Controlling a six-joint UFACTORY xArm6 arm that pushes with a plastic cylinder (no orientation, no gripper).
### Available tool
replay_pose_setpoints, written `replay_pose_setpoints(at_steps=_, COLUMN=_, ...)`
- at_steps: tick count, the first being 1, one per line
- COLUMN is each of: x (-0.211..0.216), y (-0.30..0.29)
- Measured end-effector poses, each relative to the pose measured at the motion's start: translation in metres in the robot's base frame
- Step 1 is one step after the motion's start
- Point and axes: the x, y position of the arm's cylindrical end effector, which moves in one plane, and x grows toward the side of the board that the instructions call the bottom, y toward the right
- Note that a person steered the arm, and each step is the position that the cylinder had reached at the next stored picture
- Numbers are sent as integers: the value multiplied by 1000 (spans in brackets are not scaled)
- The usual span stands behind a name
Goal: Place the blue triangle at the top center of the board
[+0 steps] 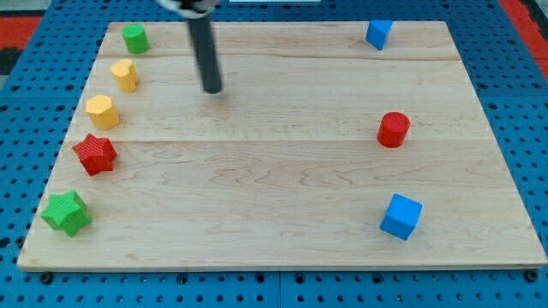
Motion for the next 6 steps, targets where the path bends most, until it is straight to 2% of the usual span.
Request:
replay_pose_setpoints(at_steps=1, x=-33, y=85)
replay_pose_setpoints(at_steps=2, x=-38, y=197)
replay_pose_setpoints(at_steps=3, x=-41, y=263)
replay_pose_setpoints(at_steps=4, x=-103, y=271)
replay_pose_setpoints(at_steps=5, x=-115, y=233)
replay_pose_setpoints(at_steps=6, x=-113, y=132)
